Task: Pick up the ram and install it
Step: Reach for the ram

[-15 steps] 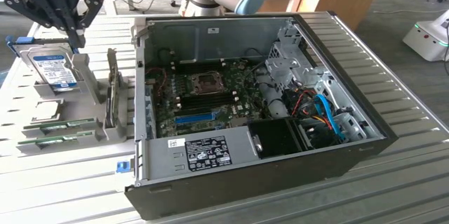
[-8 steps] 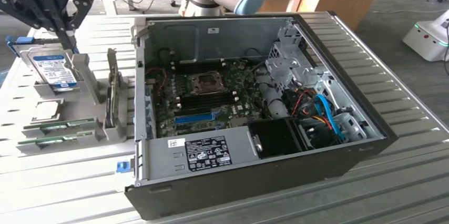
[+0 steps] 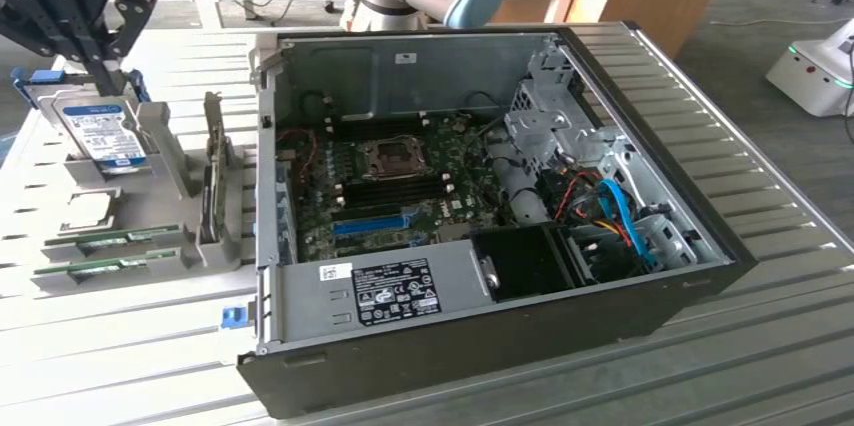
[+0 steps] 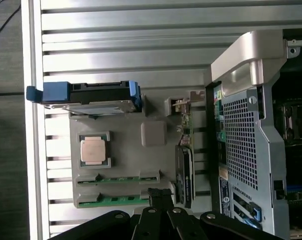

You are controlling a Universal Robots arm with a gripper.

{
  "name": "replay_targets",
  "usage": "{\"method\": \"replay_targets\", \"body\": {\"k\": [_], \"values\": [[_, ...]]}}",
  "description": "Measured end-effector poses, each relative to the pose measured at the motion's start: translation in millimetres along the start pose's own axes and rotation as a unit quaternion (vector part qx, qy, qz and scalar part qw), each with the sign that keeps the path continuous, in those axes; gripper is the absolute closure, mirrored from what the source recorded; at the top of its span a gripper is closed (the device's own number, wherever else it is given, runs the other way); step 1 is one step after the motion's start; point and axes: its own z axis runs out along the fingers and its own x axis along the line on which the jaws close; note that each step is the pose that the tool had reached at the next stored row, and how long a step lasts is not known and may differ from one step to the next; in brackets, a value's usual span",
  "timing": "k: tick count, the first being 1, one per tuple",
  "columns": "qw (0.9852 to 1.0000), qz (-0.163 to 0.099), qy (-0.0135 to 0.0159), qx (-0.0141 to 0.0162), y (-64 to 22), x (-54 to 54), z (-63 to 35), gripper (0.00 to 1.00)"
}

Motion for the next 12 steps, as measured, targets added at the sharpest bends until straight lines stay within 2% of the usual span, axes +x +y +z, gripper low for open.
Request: {"method": "replay_targets", "body": {"k": [12], "values": [[1.0000,0.000,0.0033,0.0003,-1.9,24.4,1.8,0.89]]}}
